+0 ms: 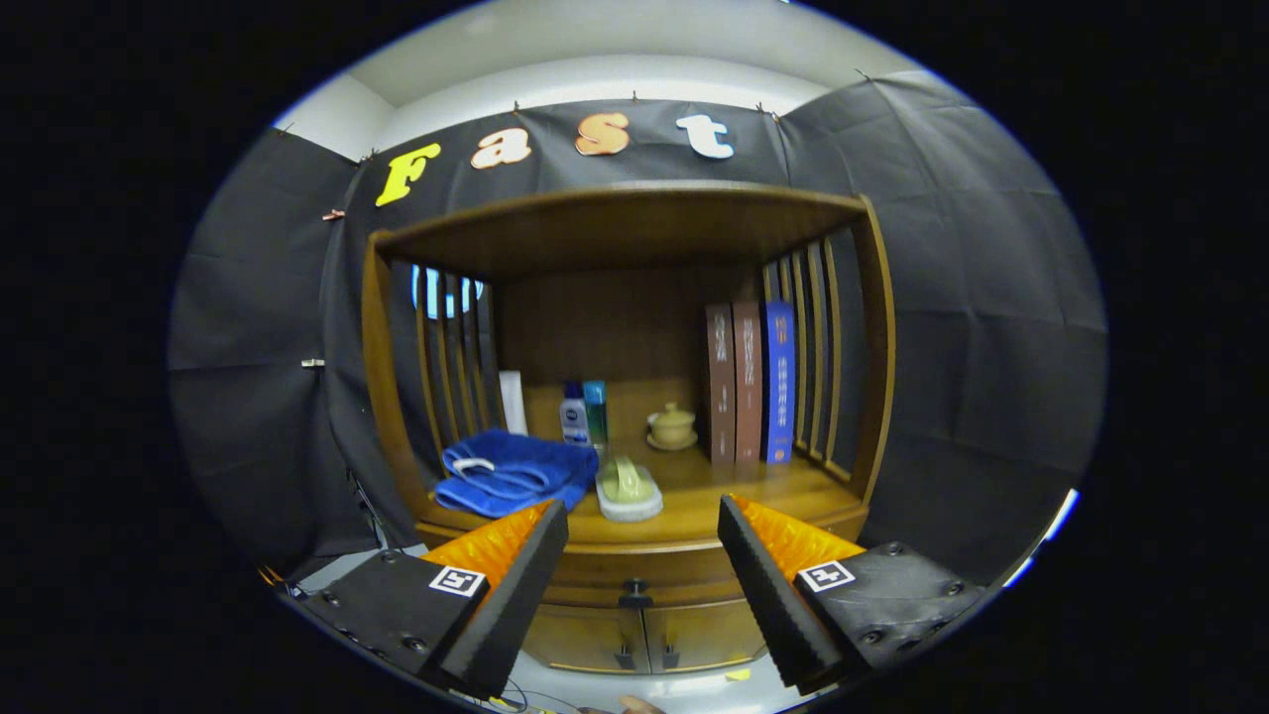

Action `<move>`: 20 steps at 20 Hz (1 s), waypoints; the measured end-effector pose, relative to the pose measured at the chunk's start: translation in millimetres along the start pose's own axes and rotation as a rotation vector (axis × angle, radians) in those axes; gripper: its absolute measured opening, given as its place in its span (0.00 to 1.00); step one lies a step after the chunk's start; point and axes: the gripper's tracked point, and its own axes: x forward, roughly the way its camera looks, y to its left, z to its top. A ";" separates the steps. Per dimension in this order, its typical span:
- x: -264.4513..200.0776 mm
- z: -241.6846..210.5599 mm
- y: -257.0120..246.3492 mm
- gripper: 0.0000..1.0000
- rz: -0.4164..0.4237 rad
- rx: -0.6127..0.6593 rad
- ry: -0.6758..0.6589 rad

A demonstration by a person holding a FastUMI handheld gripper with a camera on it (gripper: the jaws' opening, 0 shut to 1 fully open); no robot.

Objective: Pull open the drawer, take out the items inside it, and place them on the countertop above the cabinet.

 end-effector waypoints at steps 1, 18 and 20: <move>-8.4 20.1 2.1 0.99 0.006 -0.002 -0.014; -107.5 126.8 28.6 0.98 0.075 0.016 -0.158; -109.4 127.2 28.2 0.98 0.076 0.014 -0.157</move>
